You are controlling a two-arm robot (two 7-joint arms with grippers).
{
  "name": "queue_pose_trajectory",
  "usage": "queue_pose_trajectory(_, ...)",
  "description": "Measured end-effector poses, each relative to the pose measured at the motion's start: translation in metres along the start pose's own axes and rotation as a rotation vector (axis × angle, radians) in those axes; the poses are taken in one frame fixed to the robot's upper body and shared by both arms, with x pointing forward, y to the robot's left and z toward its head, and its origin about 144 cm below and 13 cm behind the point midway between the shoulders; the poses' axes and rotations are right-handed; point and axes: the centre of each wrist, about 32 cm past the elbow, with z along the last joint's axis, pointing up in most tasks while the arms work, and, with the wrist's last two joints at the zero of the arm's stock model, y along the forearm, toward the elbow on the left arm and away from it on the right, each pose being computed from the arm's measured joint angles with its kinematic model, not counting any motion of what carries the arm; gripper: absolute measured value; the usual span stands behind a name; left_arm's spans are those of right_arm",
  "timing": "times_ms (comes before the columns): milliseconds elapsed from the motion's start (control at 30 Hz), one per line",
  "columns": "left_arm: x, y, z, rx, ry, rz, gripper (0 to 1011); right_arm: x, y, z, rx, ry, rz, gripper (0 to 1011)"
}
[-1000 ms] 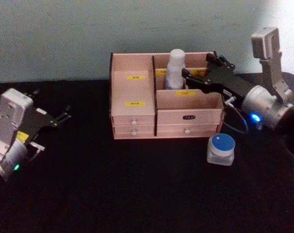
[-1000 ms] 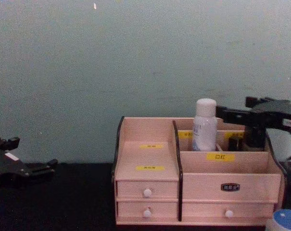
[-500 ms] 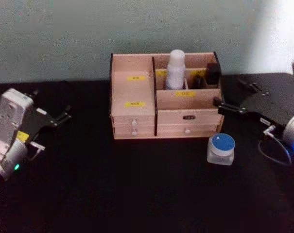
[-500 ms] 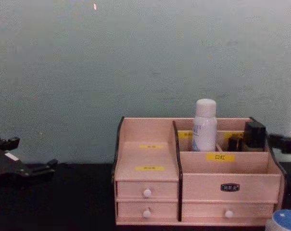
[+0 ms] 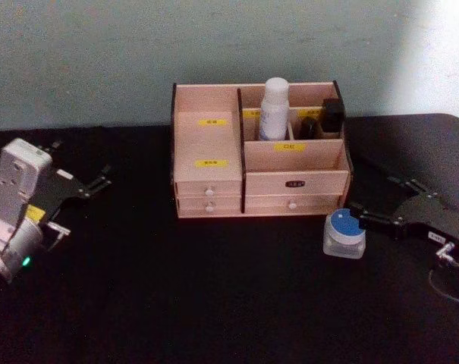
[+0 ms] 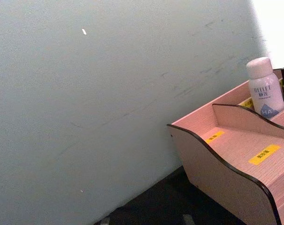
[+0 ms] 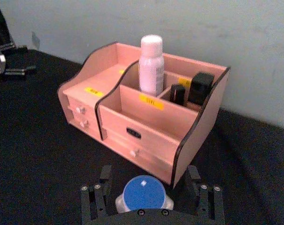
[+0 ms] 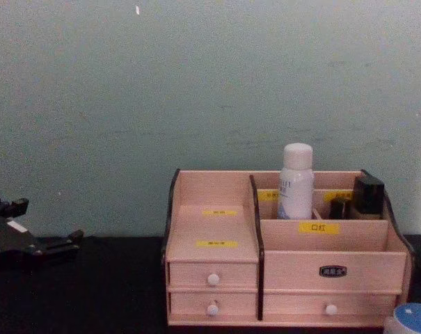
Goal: Pick up the facial cleanser and watermelon frost from the table and place them into the tiered storage box.
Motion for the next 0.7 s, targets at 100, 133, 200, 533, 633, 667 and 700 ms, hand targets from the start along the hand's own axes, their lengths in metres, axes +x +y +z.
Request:
queue_pose_trajectory(100, 0.000, 0.000, 0.000, 0.000, 0.000, 0.000, 1001, -0.001, 0.001, -0.003, -0.027, 0.013, 0.006, 1000)
queue_pose_trajectory(133, 0.000, 0.000, 0.000, 0.000, 0.000, 0.000, 1001, -0.001, 0.002, -0.004, -0.034, 0.015, 0.007, 1000)
queue_pose_trajectory(200, 0.000, 0.000, 0.000, 0.000, 0.000, 0.000, 1001, -0.001, 0.005, -0.005, -0.052, 0.017, 0.009, 1000)
queue_pose_trajectory(533, 0.000, 0.000, 0.000, 0.000, 0.000, 0.000, 1001, 0.002, 0.015, -0.011, -0.109, 0.012, 0.014, 1000)
queue_pose_trajectory(633, 0.000, 0.000, 0.000, 0.000, 0.000, 0.000, 1001, 0.003, 0.018, -0.013, -0.121, 0.010, 0.014, 1000)
queue_pose_trajectory(667, 0.000, 0.000, 0.000, 0.000, 0.000, 0.000, 1001, 0.003, 0.019, -0.014, -0.124, 0.010, 0.014, 1000)
queue_pose_trajectory(700, 0.000, 0.000, 0.000, 0.000, 0.000, 0.000, 1001, 0.003, 0.019, -0.014, -0.127, 0.010, 0.014, 1000)
